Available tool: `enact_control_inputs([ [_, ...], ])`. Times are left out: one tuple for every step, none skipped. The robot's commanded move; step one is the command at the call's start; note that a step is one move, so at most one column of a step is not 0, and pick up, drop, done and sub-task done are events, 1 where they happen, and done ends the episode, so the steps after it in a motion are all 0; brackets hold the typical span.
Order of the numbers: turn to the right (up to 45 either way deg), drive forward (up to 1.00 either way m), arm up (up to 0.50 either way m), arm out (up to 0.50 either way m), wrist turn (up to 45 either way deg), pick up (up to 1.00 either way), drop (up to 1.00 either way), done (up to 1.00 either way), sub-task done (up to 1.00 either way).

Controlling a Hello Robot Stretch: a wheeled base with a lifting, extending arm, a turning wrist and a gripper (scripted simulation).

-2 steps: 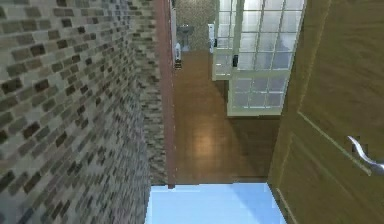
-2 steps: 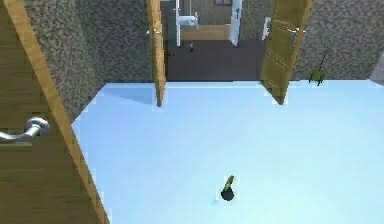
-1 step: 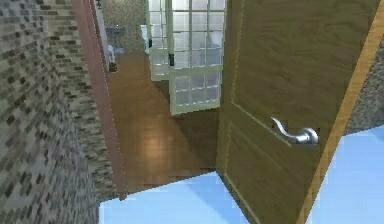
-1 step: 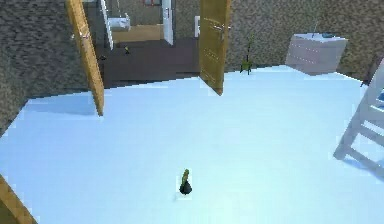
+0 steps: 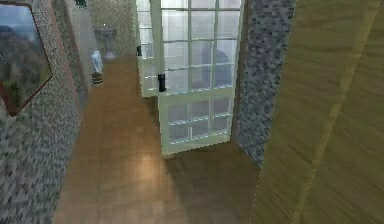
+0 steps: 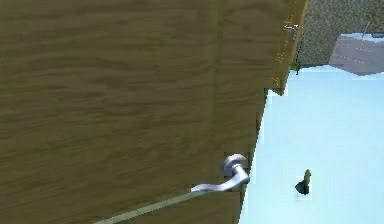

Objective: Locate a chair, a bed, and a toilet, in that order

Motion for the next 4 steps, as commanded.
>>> enact_control_inputs([
  [0.0, 0.25, 0.00, 0.00, 0.0, 0.00, 0.00, 0.00, 0.00],
  [-18.0, 0.00, 0.00, 0.00, 0.0, 0.00, 0.00, 0.00, 0.00],
  [0.0, 1.00, 0.00, 0.00, 0.0, 0.00, 0.00, 0.00, 0.00],
  [0.0, 1.00, 0.00, 0.00, 0.0, 0.00, 0.00, 0.00, 0.00],
])
